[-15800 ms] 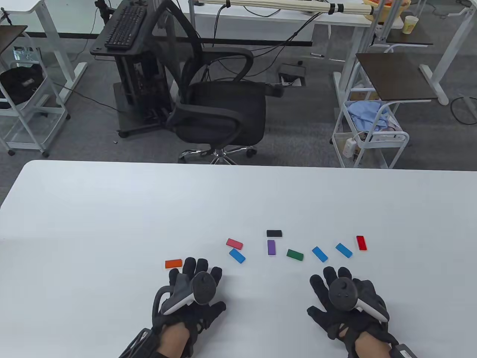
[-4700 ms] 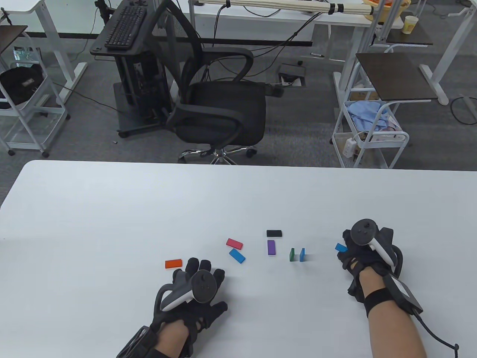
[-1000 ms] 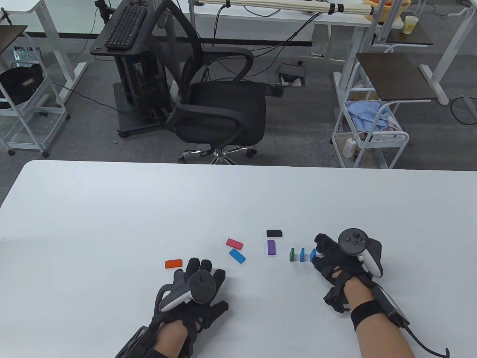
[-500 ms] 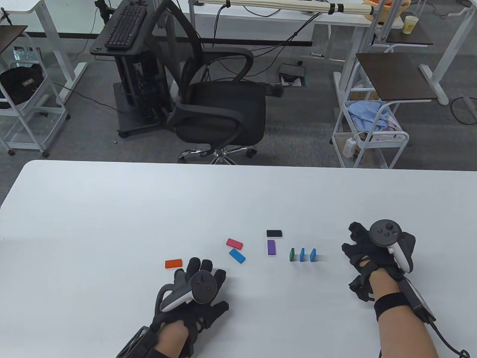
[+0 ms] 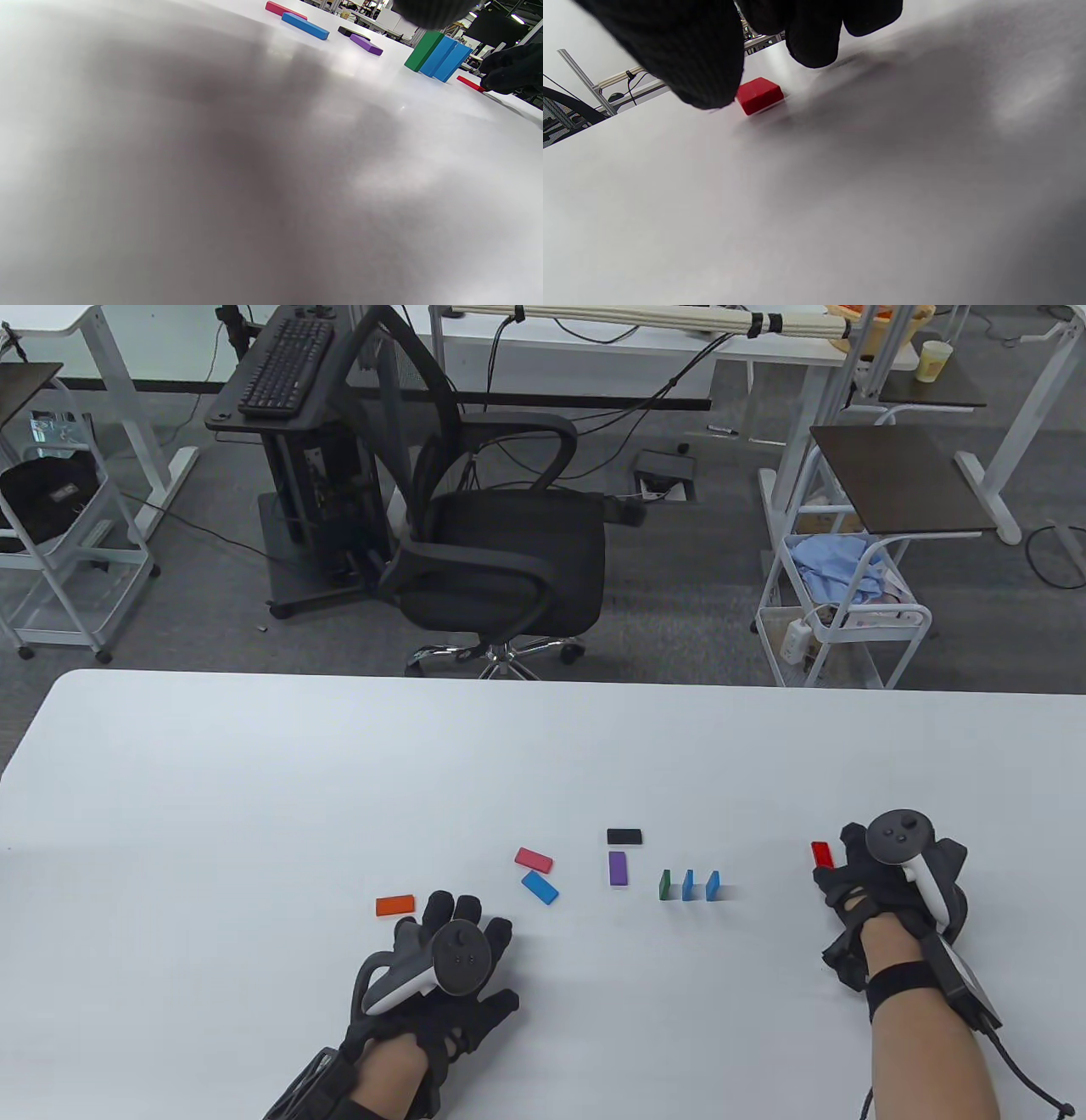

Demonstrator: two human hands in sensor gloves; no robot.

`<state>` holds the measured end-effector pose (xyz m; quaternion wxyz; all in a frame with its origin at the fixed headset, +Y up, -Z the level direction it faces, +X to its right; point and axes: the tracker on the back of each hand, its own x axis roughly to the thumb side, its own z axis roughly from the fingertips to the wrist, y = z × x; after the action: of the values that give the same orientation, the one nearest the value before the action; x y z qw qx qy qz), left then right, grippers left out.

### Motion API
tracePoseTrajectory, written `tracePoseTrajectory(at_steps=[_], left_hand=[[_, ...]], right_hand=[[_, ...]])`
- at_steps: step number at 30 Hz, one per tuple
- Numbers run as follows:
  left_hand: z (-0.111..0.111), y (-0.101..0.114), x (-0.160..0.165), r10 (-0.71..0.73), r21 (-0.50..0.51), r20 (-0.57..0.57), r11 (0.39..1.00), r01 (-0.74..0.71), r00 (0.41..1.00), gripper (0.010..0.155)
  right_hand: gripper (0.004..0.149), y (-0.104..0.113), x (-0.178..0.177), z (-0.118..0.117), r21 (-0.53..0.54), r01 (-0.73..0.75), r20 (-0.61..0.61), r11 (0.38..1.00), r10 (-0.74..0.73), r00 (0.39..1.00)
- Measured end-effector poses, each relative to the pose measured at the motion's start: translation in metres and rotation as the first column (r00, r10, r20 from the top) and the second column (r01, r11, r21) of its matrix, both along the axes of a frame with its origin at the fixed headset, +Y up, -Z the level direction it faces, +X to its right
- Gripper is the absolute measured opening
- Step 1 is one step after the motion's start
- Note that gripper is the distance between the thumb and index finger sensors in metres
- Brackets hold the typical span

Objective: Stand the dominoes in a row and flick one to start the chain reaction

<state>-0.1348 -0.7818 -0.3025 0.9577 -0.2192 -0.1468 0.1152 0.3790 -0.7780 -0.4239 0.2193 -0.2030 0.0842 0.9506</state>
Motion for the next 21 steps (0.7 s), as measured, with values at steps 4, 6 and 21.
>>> tracePoseTrajectory(at_steps=[4, 6, 21], left_hand=[[0.001, 0.001, 0.001, -0.018, 0.000, 0.001, 1.000, 0.018, 1.000, 0.080], [0.001, 0.000, 0.002, -0.022, 0.003, 0.004, 1.000, 0.022, 1.000, 0.080], [0.001, 0.000, 0.002, -0.028, 0.000, -0.001, 1.000, 0.028, 1.000, 0.080]], right_hand=[[0.076, -0.004, -0.005, -0.006, 0.005, -0.039, 0.024, 0.999, 0.039, 0.999], [0.078, -0.005, -0.010, -0.011, -0.020, -0.079, 0.027, 0.997, 0.079, 0.996], [0.061, 0.003, -0.026, -0.036, -0.107, -0.179, -0.001, 0.978, 0.179, 0.984]])
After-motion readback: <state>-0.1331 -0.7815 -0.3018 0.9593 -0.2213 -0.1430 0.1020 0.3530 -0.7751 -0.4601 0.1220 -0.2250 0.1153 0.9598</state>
